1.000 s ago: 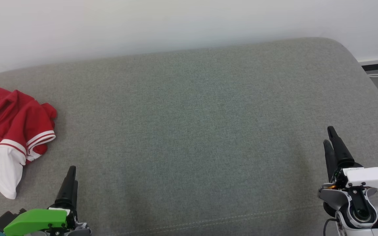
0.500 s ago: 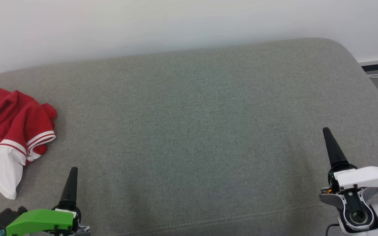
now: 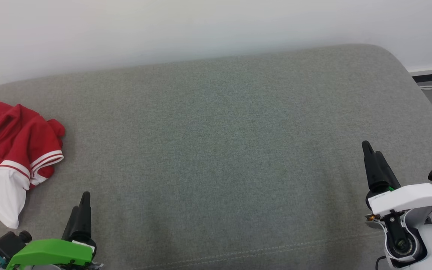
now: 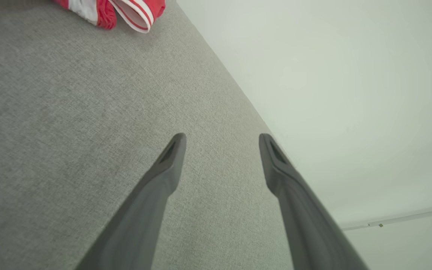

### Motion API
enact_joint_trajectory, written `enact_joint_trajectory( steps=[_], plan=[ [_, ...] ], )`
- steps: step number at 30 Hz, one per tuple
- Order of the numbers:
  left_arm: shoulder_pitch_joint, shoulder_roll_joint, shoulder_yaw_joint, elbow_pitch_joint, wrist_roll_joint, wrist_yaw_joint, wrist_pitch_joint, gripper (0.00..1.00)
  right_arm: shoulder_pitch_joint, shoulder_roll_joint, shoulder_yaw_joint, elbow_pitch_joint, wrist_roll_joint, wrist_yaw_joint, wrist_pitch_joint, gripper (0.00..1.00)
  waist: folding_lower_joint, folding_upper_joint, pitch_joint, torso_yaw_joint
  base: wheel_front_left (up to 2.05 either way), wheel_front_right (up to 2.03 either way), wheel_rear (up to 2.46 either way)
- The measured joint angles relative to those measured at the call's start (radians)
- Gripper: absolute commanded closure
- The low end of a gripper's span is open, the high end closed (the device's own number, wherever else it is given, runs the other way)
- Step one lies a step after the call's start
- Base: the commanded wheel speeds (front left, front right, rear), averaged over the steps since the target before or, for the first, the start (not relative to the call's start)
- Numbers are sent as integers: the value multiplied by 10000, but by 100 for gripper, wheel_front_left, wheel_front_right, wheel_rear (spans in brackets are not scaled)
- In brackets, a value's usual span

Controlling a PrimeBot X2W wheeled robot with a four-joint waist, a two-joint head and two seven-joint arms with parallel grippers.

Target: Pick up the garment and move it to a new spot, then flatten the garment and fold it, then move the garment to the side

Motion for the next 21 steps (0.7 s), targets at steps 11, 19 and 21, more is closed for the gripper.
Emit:
enact_joint_trajectory(
  steps=[11,19,21],
  plan=[
    [-1,69,88,-453,2173,236,-366,0,3,-251,621,-174,-2052,-408,-353,0,0,0,-17,30,0,0,0],
    [12,215,2,-771,3948,353,-673,0,17,-313,953,-267,-3292,-616,-686,0,0,0,-18,29,0,0,0],
    [21,217,-19,-859,4339,403,-715,0,22,-341,1030,-274,-3607,-690,-721,0,0,0,-14,27,0,0,0]
  ],
)
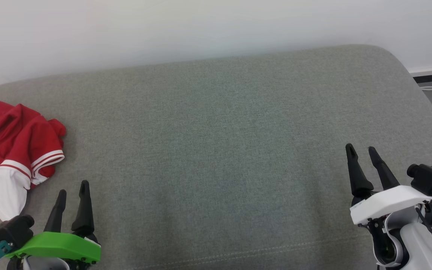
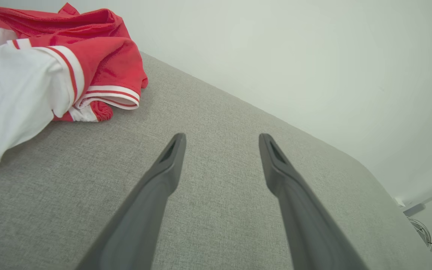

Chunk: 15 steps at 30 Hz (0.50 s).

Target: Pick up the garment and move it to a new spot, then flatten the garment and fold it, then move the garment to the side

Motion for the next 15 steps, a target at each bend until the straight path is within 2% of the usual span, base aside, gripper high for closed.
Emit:
enact_joint_trajectory(
  steps=[15],
  plan=[
    [263,13,-288,-529,3007,130,-577,0,176,-316,516,127,-2345,-364,-579,0,0,0,48,-20,0,0,0]
  ],
)
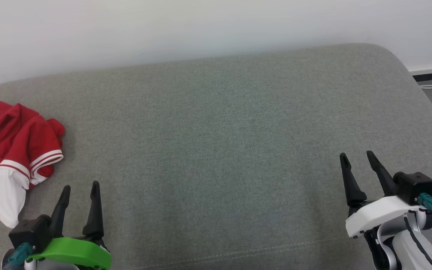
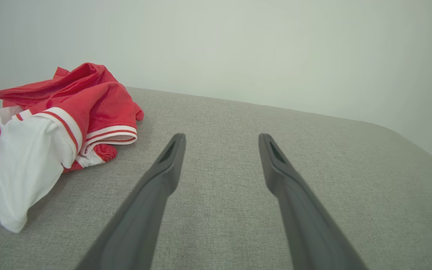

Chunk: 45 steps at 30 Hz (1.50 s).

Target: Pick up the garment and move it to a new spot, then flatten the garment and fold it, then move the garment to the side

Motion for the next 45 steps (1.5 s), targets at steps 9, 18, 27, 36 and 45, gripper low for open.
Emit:
enact_joint_trajectory(
  steps=[9,18,27,36,45],
  plan=[
    [274,-19,2,-259,1337,84,-309,0,28,-98,169,38,-1200,-171,-284,0,0,0,-1,-31,0,0,0],
    [344,-92,25,-265,1787,69,-391,0,28,-115,232,48,-1467,-238,-395,0,0,0,5,-95,0,0,0],
    [345,-171,125,-267,1906,-23,-391,0,27,-69,130,52,-1490,-236,-395,0,0,0,36,-133,0,0,0],
    [327,-345,-21,-251,2171,-123,-391,0,36,-73,-19,38,-1524,-221,-395,0,0,0,65,348,0,0,0],
    [332,-376,196,-155,2201,-123,-391,0,35,-15,161,56,-1707,54,-397,0,0,0,18,1343,0,0,0]
  ],
)
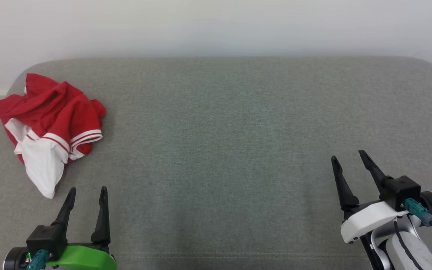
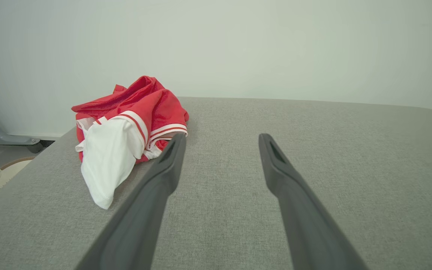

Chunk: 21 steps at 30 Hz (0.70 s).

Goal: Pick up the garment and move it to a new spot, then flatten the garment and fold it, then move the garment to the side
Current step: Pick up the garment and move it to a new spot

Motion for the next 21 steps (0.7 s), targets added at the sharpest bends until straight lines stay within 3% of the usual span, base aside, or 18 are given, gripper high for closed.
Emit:
enact_joint_trajectory(
  steps=[21],
  plan=[
    [326,-50,518,157,61,-73,0,0,-19,472,554,410,-169,449,0,0,0,0,-461,2533,0,0,0]
  ],
)
